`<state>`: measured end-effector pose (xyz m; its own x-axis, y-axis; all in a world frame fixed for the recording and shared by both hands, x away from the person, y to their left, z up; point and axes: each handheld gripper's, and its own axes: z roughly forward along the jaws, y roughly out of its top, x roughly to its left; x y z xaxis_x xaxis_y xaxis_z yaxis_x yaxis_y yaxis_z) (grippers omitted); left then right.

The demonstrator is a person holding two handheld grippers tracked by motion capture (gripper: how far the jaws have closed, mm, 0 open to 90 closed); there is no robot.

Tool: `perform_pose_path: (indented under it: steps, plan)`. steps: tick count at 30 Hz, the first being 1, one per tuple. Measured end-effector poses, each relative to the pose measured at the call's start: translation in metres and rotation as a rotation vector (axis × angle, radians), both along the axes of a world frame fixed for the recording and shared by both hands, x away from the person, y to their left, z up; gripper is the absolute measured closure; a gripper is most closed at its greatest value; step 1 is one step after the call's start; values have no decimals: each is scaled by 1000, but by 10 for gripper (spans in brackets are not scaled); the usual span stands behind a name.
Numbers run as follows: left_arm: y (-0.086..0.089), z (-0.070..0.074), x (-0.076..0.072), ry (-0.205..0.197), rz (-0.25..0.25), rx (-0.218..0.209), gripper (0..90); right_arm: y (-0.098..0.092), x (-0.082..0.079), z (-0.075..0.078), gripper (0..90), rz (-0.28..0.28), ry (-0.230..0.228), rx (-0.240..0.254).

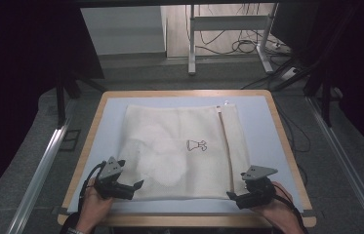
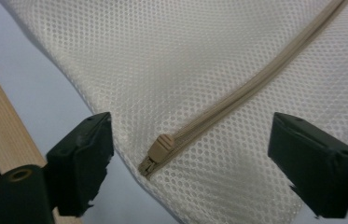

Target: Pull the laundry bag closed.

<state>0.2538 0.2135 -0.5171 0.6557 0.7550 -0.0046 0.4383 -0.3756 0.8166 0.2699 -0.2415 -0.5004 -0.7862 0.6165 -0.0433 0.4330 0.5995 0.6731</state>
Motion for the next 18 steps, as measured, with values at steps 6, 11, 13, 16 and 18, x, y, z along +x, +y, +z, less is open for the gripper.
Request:
perform_pose_path:
  steps: [6, 11, 13, 16, 18]
  plan:
    - [-1, 0, 0, 4, -3, 6, 10, 3, 1, 2, 403, 32, 10, 1]
    - [-2, -1, 1, 6, -7, 20, 10, 6, 2, 3, 544, 82, 9, -13]
    - [-3, -1, 1, 8, -8, 20, 11, 7, 4, 0, 570, 92, 26, -25]
    - [-4, -1, 1, 10, -9, 24, 11, 8, 7, -3, 596, 101, 48, -40]
    - [-4, -1, 2, 10, -10, 27, 11, 7, 9, -3, 642, 111, 68, -32]
